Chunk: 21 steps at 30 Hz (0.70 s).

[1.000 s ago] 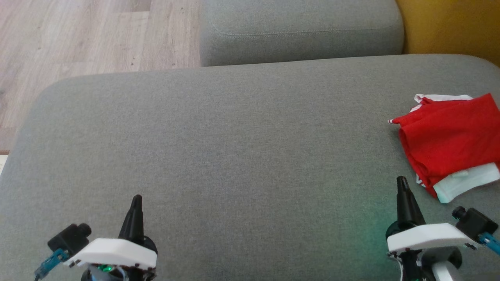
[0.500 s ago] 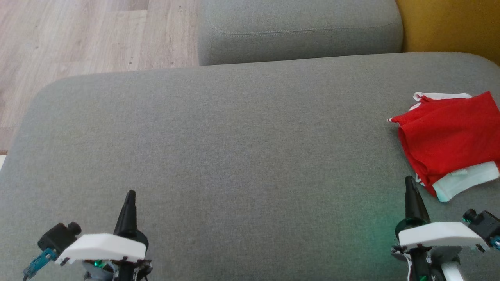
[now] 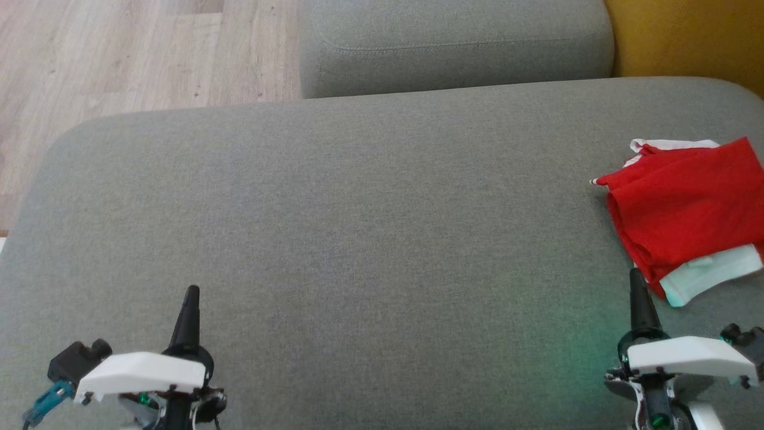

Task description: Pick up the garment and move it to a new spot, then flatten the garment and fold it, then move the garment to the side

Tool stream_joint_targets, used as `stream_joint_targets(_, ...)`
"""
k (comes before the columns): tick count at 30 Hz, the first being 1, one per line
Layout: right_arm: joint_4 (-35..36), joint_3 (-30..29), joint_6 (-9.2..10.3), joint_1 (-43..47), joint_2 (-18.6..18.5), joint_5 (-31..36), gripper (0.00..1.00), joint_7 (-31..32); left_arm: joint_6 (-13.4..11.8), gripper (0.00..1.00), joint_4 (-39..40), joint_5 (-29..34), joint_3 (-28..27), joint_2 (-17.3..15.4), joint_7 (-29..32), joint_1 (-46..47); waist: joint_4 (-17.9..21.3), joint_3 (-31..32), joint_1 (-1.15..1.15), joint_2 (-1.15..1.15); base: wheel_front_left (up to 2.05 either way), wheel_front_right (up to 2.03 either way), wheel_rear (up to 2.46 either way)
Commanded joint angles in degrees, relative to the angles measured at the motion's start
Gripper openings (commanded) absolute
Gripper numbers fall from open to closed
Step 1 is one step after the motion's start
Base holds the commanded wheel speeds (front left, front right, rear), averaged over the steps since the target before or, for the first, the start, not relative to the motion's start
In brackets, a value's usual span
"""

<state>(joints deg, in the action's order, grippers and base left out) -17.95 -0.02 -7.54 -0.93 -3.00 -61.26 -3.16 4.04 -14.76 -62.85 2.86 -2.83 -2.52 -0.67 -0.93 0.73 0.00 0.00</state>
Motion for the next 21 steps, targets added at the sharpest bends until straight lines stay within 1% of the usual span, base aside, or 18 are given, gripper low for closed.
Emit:
stream_joint_targets(1, 2.26, 0.43, 0.03, -3.55, -1.03, -1.25, 0.0, 0.37, 0.47, 0.0, 1.7, -1.03, -1.73, -0.71, 0.23, 3.22, 0.01, -0.01, 0.0, 0.0, 0.0, 0.0, 0.0)
stream_joint_targets(21, 2.98, -1.78, 0.04, -4.19, -1.03, -14.06, 0.0, 3.67, 1.7, 0.0, 1.3, -13.03, -4.51, -0.72, 3.55, 4.69, 0.39, -0.38, 0.0, 0.0, 0.0, 0.0, 0.0)
